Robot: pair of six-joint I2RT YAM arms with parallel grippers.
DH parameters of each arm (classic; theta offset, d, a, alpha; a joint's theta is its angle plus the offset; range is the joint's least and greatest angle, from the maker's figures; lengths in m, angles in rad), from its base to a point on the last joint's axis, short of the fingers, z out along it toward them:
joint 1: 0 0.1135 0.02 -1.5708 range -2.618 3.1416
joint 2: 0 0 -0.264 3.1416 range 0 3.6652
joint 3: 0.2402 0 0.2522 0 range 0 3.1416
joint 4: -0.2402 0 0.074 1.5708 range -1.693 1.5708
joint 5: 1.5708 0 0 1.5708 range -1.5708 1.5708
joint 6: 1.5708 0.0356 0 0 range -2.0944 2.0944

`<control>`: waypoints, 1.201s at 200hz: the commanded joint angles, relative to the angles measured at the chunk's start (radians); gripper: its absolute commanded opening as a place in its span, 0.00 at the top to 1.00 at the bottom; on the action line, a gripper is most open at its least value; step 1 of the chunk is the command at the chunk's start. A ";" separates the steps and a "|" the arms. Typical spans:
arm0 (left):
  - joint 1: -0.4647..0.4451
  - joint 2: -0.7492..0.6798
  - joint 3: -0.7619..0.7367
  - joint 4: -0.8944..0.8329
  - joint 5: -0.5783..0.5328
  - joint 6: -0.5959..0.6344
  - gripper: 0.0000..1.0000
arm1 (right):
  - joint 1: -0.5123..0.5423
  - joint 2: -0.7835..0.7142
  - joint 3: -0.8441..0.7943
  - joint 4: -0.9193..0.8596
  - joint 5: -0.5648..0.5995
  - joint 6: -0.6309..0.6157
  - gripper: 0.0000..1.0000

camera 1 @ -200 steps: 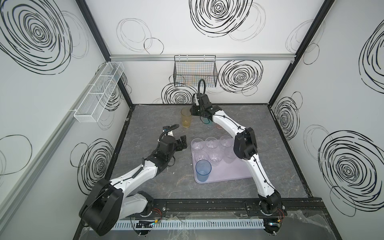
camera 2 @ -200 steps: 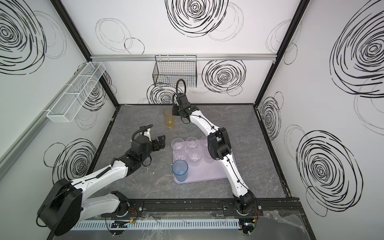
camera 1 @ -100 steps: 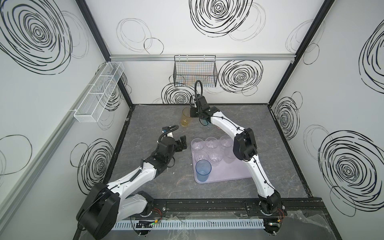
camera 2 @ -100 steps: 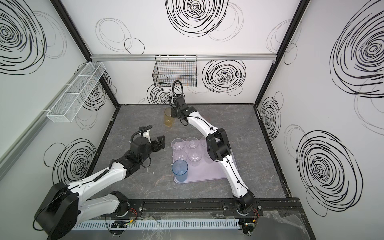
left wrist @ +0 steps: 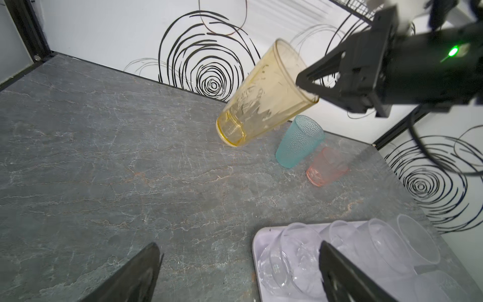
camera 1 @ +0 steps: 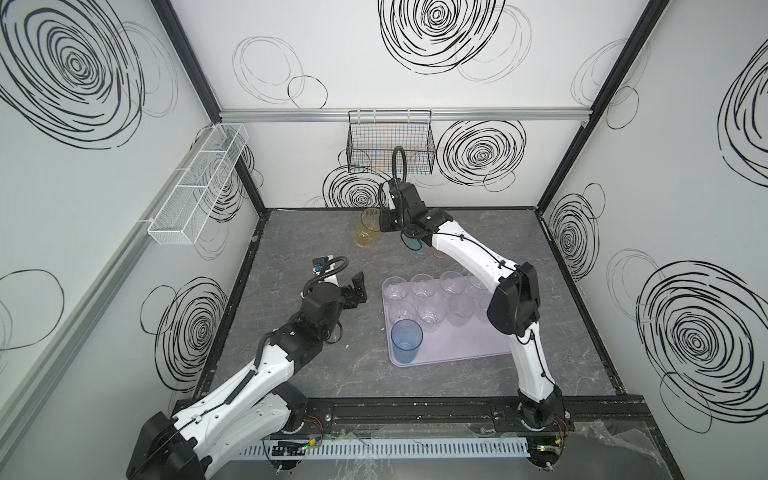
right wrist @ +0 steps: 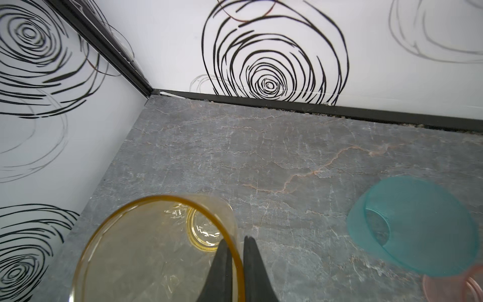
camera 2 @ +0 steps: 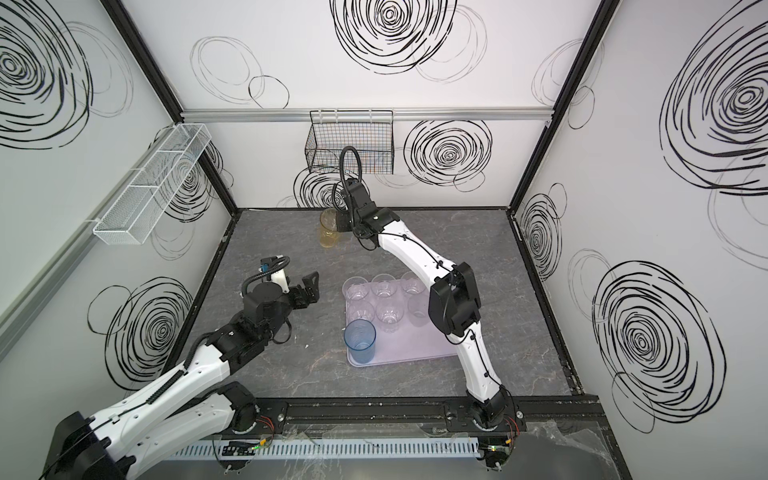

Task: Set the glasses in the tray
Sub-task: 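Lift the yellow cup with the right gripper and carry it toward the tray, then lower the yellow cup onto the tray beside the blue cup with the right gripper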

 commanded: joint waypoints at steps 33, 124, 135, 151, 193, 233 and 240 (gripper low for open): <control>-0.227 -0.022 0.173 -0.167 -0.197 0.068 0.03 | 0.050 -0.329 -0.292 0.068 0.056 0.003 0.93; -0.591 0.039 0.220 -0.225 -0.321 0.006 0.04 | 0.052 -0.831 -0.689 -0.080 0.159 0.006 0.94; -0.612 0.054 0.228 -0.227 -0.323 0.009 0.04 | 0.056 -0.871 -0.714 -0.122 0.177 0.008 0.94; -0.633 0.076 0.236 -0.225 -0.323 0.014 0.04 | 0.058 -0.930 -0.753 -0.182 0.205 0.015 0.94; -0.651 0.105 0.208 -0.203 -0.307 -0.002 0.03 | 0.063 -1.079 -0.854 -0.328 0.234 0.053 0.94; -0.651 0.108 0.170 -0.174 -0.299 -0.011 0.03 | 0.100 -1.189 -0.993 -0.435 0.203 0.138 0.95; -0.651 0.108 0.166 -0.173 -0.302 -0.011 0.03 | 0.116 -1.202 -1.012 -0.452 0.208 0.158 0.95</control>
